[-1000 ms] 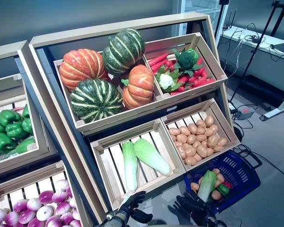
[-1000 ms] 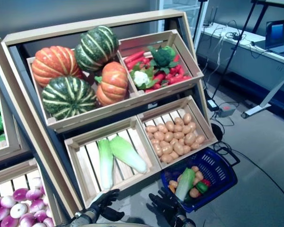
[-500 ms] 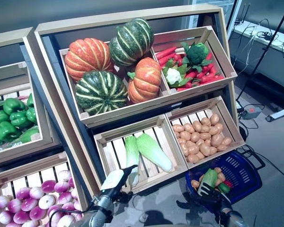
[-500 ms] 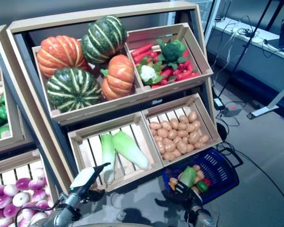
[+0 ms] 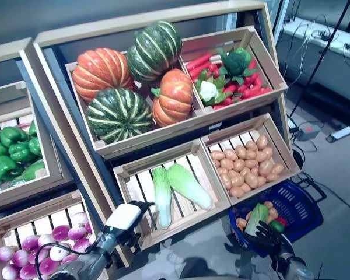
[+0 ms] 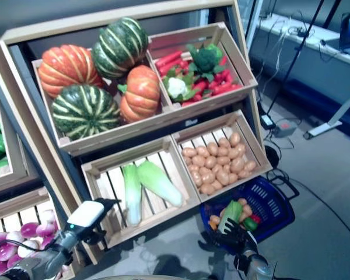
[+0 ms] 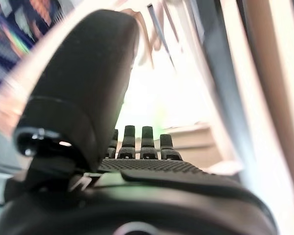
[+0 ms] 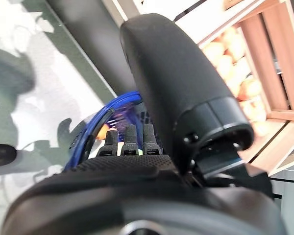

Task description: Put vegetables into the basket

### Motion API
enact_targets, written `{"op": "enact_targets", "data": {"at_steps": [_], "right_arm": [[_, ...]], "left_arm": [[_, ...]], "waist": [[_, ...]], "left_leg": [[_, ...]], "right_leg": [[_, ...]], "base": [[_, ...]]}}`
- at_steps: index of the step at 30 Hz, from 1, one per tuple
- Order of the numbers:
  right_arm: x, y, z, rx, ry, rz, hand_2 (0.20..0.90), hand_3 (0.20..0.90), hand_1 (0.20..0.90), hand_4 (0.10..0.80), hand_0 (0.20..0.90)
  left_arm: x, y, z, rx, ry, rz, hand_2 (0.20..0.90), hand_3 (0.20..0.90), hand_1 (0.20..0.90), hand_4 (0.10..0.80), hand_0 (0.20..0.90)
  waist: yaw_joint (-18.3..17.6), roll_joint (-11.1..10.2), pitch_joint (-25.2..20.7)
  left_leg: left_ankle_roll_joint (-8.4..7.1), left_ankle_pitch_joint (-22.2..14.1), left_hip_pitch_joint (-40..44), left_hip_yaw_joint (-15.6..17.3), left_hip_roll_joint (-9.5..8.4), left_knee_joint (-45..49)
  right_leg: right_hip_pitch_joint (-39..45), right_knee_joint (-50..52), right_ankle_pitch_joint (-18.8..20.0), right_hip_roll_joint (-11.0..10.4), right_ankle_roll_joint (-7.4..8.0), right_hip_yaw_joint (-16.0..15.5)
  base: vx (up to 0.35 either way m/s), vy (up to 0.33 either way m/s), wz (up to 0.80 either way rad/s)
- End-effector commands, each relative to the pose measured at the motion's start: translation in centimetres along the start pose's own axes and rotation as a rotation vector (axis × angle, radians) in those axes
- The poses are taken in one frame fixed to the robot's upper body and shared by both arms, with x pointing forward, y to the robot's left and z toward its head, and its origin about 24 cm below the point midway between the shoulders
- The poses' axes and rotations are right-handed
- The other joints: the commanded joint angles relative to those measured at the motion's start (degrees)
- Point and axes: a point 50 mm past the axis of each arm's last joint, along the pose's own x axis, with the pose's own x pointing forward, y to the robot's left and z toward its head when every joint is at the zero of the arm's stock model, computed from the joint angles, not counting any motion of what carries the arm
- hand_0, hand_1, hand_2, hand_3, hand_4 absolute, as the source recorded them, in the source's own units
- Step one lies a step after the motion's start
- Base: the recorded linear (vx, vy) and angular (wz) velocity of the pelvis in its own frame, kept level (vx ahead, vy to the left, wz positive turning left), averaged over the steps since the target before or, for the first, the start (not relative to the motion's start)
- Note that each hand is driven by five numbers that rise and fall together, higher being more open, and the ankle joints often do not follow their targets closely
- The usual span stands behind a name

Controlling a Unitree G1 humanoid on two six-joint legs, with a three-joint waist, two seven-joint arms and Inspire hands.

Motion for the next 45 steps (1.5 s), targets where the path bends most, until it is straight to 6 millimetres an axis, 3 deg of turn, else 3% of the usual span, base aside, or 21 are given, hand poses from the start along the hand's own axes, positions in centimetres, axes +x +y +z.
{"op": "enact_targets", "data": {"at_steps": [1, 5, 8, 15, 25, 31, 32, 33, 35, 45], "right_arm": [[1.2, 0.7, 5.2, 0.041, -0.225, -0.038, 0.900, 0.900, 0.900, 0.800, 0.900], [1.4, 1.3, 5.8, 0.051, -0.241, -0.026, 0.900, 0.900, 0.900, 0.800, 0.900], [1.8, 2.2, 6.9, 0.047, -0.275, 0.004, 0.900, 0.900, 0.900, 0.800, 0.900], [2.2, 3.1, 8.5, 0.041, -0.303, 0.034, 0.900, 0.900, 0.900, 0.800, 0.900], [2.0, 3.1, 8.0, 0.022, -0.300, 0.045, 0.900, 0.900, 0.900, 0.800, 0.900], [1.8, 2.7, 7.8, -0.002, -0.293, 0.048, 0.900, 0.900, 0.900, 0.800, 0.900], [1.7, 2.6, 7.6, -0.008, -0.288, 0.046, 0.900, 0.900, 0.900, 0.800, 0.900], [1.7, 2.6, 7.7, -0.009, -0.289, 0.045, 0.900, 0.900, 0.900, 0.800, 0.900], [1.7, 2.3, 7.4, -0.013, -0.282, 0.038, 0.900, 0.900, 0.900, 0.800, 0.900], [1.8, 2.5, 7.4, -0.047, -0.257, 0.041, 0.900, 0.900, 0.900, 0.800, 0.900]], "left_arm": [[4.1, 5.9, 0.9, -0.450, 0.081, 0.221, 0.900, 0.900, 0.900, 0.800, 0.900], [5.4, 6.3, 3.1, -0.678, 0.045, 0.261, 0.900, 0.900, 0.900, 0.800, 0.900], [7.3, 7.4, 6.7, -0.845, -0.036, 0.314, 0.900, 0.900, 0.900, 0.800, 0.900], [9.4, 10.6, 10.2, -0.863, -0.118, 0.384, 0.900, 0.900, 0.900, 0.800, 0.900], [10.2, 13.5, 10.9, -0.960, -0.140, 0.456, 0.900, 0.900, 0.900, 0.800, 0.900], [10.6, 16.8, 11.5, -1.036, -0.201, 0.490, 0.900, 0.900, 0.900, 0.800, 0.900], [10.7, 17.1, 11.5, -1.041, -0.205, 0.490, 0.900, 0.900, 0.900, 0.800, 0.900], [10.7, 17.5, 11.5, -1.043, -0.211, 0.491, 0.900, 0.900, 0.900, 0.800, 0.900], [10.9, 18.3, 12.1, -1.053, -0.232, 0.479, 0.900, 0.900, 0.900, 0.800, 0.900], [11.6, 21.2, 13.9, -1.047, -0.252, 0.487, 0.900, 0.900, 0.900, 0.800, 0.900]], "waist": [[0.0, -2.5, 4.0], [-0.4, -3.5, 6.5], [-0.8, -4.4, 9.5], [-1.7, -5.5, 11.5], [-2.5, -6.1, 11.8], [-3.5, -6.7, 12.0], [-3.6, -6.7, 12.2], [-3.7, -6.8, 12.0], [-4.0, -6.7, 12.3], [-5.8, -6.9, 12.7]], "left_leg": [[1.80, -7.6, -8.6, 0.8, 0.89, 18.1], [2.36, -10.0, -14.5, 0.4, 1.82, 24.7], [3.06, -12.6, -21.3, -0.2, 2.83, 31.7], [3.47, -15.4, -27.5, -0.9, 4.10, 39.3], [3.38, -19.3, -31.3, -1.4, 5.25, 46.8], [3.47, -21.7, -33.8, -1.8, 6.18, 51.7], [3.07, -23.8, -33.7, -2.2, 6.38, 53.4], [3.50, -22.1, -34.3, -1.9, 6.32, 52.5], [3.21, -24.4, -34.7, -2.4, 6.53, 54.7], [3.18, -24.8, -37.1, -2.6, 7.16, 56.5]], "right_leg": [[-9.1, 16.0, -4.7, -2.2, -4.66, 3.9], [-14.9, 22.1, -6.1, -3.2, -5.25, 4.9], [-21.9, 29.7, -7.8, -4.3, -5.47, 6.0], [-29.1, 38.7, -10.1, -5.5, -5.35, 7.2], [-33.2, 45.7, -13.2, -6.1, -5.54, 8.1], [-35.9, 49.9, -15.1, -6.2, -5.67, 9.1], [-35.9, 51.5, -16.8, -6.3, -5.13, 9.5], [-36.5, 50.5, -15.4, -6.2, -5.62, 9.3], [-37.2, 52.7, -17.2, -6.3, -5.05, 9.9], [-39.8, 53.5, -16.8, -6.1, -4.44, 11.0]], "base": [[-0.204, -0.023, 0.08], [-0.190, 0.000, 0.01], [-0.227, -0.001, 0.00], [-0.091, 0.004, -0.04], [0.003, -0.001, 0.03], [0.021, -0.005, -0.03], [0.000, 0.000, 0.00], [0.000, 0.000, 0.00], [0.032, -0.003, 0.00], [0.003, -0.027, 0.13]]}}
